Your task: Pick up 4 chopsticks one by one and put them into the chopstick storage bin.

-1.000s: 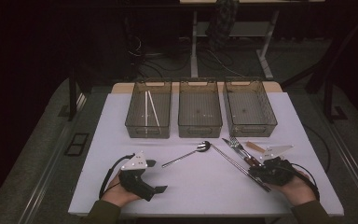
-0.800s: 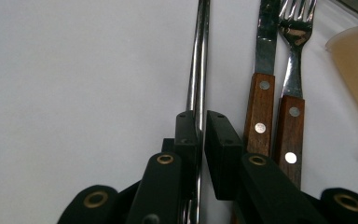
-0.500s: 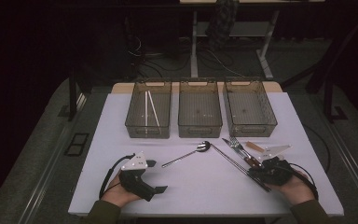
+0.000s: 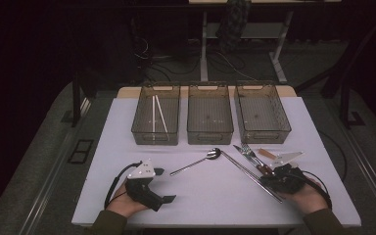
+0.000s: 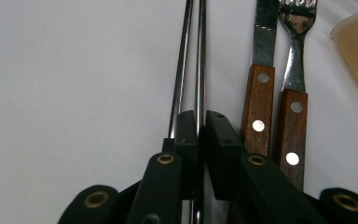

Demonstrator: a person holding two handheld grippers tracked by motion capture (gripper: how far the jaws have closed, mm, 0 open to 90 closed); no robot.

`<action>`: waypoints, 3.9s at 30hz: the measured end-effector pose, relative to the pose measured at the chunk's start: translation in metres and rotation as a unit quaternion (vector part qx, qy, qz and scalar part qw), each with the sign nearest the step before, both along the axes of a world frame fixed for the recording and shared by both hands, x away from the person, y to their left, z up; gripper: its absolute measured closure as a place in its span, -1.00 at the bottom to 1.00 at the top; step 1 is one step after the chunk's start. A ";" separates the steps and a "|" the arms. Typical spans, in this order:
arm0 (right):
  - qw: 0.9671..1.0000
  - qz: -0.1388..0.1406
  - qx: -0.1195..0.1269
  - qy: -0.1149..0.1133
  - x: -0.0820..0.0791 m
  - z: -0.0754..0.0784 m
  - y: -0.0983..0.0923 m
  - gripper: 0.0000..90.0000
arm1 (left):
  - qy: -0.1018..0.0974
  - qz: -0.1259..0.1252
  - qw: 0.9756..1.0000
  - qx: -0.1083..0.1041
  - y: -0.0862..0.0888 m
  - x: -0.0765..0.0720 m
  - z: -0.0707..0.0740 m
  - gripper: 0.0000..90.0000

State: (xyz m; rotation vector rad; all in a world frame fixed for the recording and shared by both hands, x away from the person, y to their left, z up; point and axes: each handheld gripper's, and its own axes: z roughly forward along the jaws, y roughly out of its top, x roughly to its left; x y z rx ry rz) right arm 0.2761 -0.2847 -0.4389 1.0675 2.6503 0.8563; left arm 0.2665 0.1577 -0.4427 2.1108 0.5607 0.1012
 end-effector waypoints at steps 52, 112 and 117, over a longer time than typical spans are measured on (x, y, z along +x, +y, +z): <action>0.996 -0.011 0.077 -0.032 -0.006 0.032 -0.015 0.88 | -0.001 -0.001 1.000 -0.001 0.000 0.000 0.001 -1.00; 0.990 0.035 0.116 -0.076 0.082 0.084 0.108 0.88 | 0.001 -0.002 1.000 -0.009 -0.001 -0.001 0.000 -1.00; 0.990 0.028 0.113 -0.077 0.097 0.088 0.123 0.88 | 0.001 -0.001 1.000 -0.011 0.000 -0.001 0.001 -1.00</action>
